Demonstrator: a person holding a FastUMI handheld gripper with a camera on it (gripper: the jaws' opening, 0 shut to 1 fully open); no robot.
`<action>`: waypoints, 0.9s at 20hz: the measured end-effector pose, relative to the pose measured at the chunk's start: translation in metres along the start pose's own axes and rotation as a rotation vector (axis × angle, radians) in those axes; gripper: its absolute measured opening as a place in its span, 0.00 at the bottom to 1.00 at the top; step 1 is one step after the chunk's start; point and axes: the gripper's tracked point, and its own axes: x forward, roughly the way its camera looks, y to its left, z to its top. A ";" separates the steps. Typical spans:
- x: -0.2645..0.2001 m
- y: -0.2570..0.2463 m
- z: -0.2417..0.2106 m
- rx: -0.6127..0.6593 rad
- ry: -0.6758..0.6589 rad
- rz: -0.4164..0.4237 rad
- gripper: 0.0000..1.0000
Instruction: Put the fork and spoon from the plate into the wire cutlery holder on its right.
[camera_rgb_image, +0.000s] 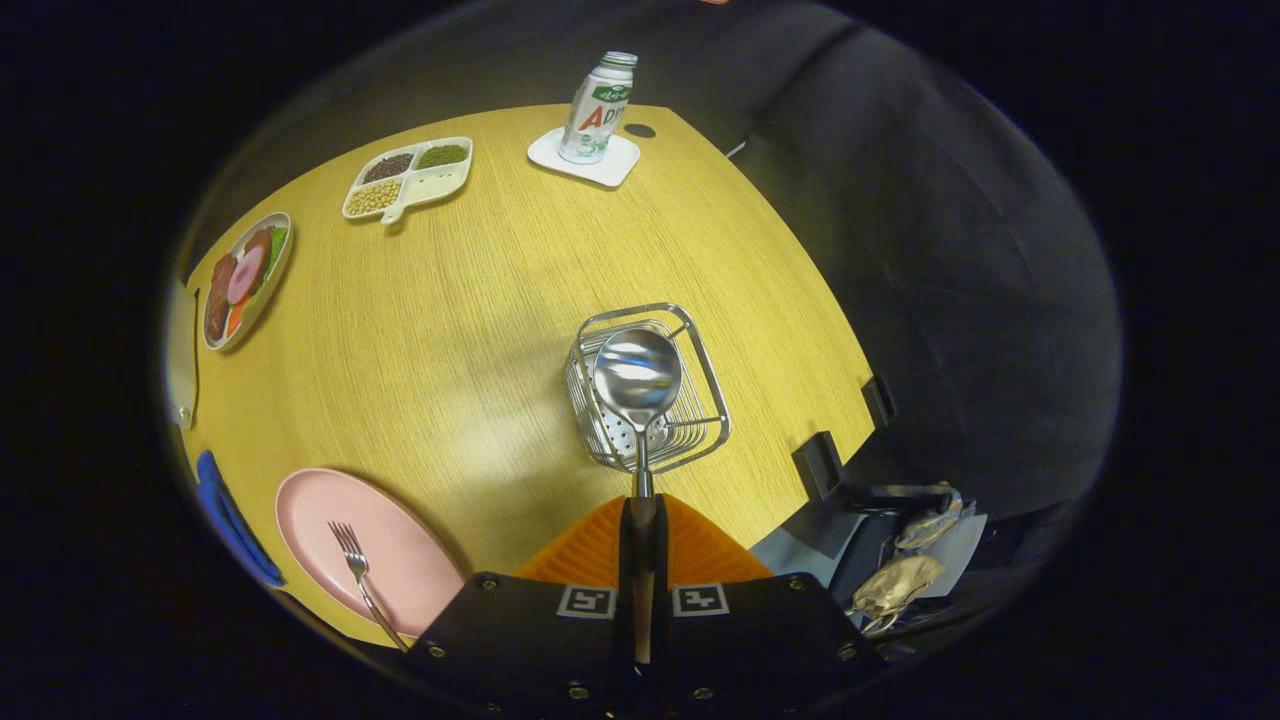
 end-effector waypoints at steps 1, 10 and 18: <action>0.003 -0.002 0.002 -0.003 0.009 0.007 0.06; 0.008 -0.007 0.012 -0.086 0.049 0.026 0.12; -0.012 0.005 0.033 -0.068 -0.074 0.065 0.82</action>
